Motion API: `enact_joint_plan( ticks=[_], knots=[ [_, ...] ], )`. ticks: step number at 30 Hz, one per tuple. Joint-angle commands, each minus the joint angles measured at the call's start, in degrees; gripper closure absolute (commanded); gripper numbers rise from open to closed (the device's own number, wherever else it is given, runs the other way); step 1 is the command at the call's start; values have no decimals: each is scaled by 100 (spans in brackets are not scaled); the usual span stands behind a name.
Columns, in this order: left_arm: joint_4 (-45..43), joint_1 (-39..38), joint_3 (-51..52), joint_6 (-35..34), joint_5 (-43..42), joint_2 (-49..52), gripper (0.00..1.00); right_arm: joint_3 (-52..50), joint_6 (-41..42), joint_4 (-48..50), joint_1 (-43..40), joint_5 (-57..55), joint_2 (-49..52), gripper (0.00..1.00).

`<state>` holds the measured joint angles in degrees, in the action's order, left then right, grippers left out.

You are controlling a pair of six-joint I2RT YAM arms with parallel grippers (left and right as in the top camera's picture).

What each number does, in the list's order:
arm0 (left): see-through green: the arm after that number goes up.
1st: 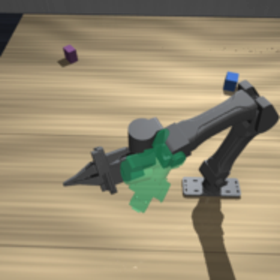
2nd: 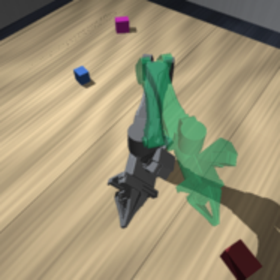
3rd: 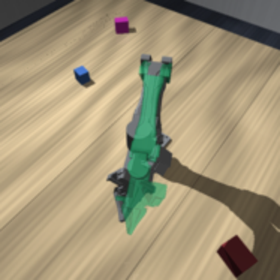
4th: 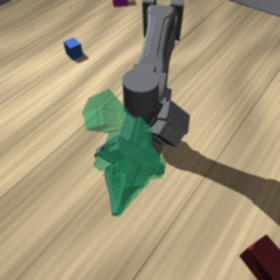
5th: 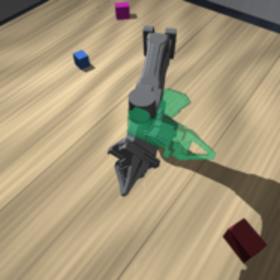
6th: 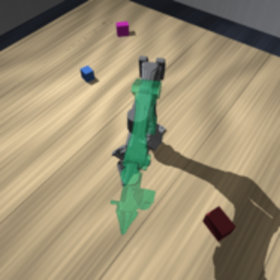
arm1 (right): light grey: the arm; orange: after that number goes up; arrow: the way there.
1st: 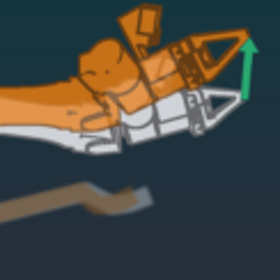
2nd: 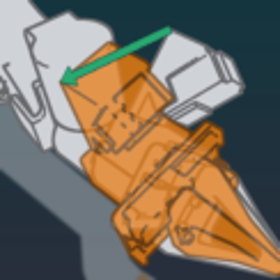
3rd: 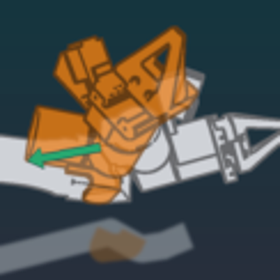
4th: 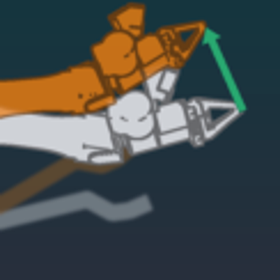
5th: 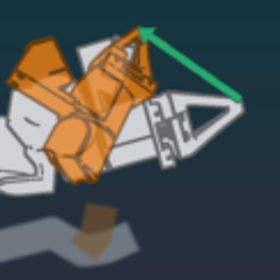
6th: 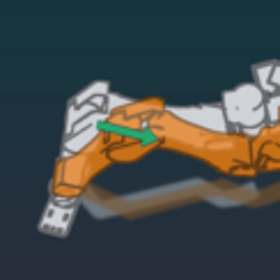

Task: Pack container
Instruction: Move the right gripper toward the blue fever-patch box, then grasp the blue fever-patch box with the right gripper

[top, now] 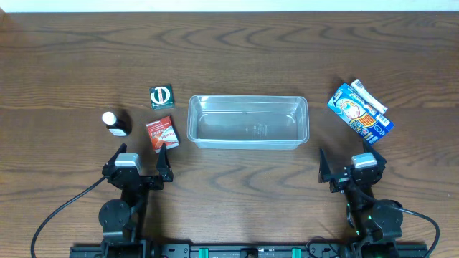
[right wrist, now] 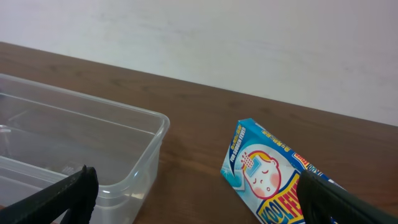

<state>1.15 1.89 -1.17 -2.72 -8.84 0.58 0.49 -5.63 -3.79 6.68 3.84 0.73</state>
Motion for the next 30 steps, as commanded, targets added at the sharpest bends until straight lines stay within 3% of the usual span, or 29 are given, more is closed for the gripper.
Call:
enact_joint_plan(
  ticks=[1, 9, 16, 20, 24, 30],
  knots=[
    [203, 24, 94, 55, -103, -24, 2, -17, -42, -20, -7, -57, -42, 1],
    [203, 24, 94, 55, -103, -24, 2, -17, -68, 31, -9, -92, -42, 1],
    [203, 24, 94, 55, -103, -24, 2, 20, -66, 1139, -20, 229, -39, 1],
    [203, 24, 94, 55, -105, -24, 2, 509, 142, 933, -179, 247, 190, 1],
    [203, 24, 94, 55, -103, -24, 2, 1596, 282, 485, -404, 330, 1187, 1],
    [203, 24, 94, 55, -105, -24, 2, 4205, 212, -1163, -861, 485, 3786, 1]
  ],
)
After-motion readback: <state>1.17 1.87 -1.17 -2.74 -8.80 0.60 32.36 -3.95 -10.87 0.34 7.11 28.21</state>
